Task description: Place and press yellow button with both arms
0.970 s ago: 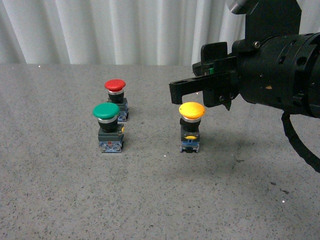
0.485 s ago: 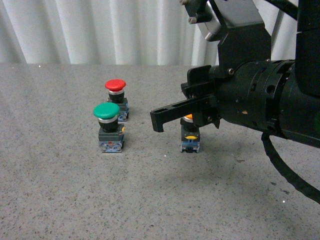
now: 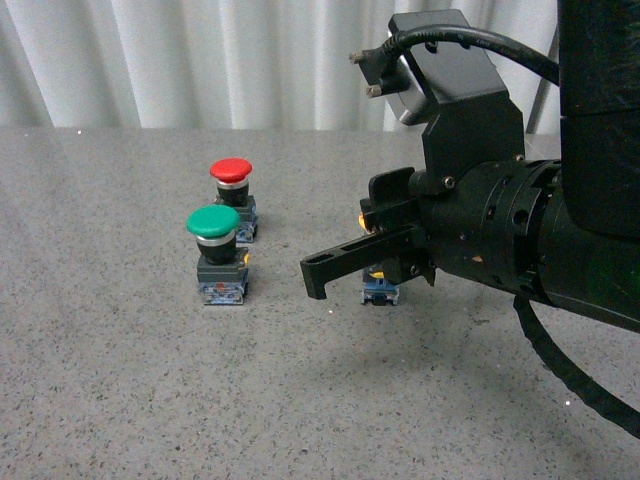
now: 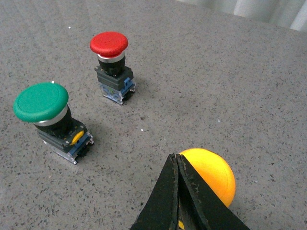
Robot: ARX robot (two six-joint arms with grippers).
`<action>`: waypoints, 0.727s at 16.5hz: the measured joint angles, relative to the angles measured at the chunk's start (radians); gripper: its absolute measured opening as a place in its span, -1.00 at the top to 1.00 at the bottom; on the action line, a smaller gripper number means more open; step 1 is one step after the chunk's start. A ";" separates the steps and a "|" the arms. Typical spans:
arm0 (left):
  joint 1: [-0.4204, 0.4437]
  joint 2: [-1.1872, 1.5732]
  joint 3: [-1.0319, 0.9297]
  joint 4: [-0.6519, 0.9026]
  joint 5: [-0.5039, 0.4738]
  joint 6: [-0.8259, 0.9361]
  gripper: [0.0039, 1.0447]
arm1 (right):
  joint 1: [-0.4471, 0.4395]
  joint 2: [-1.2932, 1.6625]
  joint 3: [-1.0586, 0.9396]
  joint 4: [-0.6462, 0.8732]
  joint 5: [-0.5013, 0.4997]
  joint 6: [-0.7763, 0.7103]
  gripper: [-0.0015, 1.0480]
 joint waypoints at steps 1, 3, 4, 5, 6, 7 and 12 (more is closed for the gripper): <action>0.000 0.000 0.000 0.000 0.000 0.000 -0.88 | 0.000 0.006 -0.001 0.003 0.000 -0.002 0.97; 0.000 0.000 0.000 0.000 0.000 0.000 -0.88 | 0.000 0.010 -0.001 -0.003 0.000 -0.004 0.97; 0.000 0.000 0.000 0.000 0.000 0.000 -0.88 | 0.000 0.013 0.000 -0.006 0.001 -0.005 0.97; 0.000 0.000 0.000 0.000 0.000 0.000 -0.88 | 0.000 0.020 0.001 -0.010 0.000 -0.005 0.97; 0.000 0.000 0.000 0.000 0.000 0.000 -0.88 | 0.001 0.024 0.006 -0.019 0.001 -0.005 0.97; 0.000 0.000 0.000 0.000 0.000 0.000 -0.88 | 0.001 0.026 0.011 -0.028 0.001 -0.006 0.97; 0.000 0.000 0.000 0.000 0.000 0.000 -0.88 | -0.006 0.024 0.023 -0.039 0.019 -0.014 0.97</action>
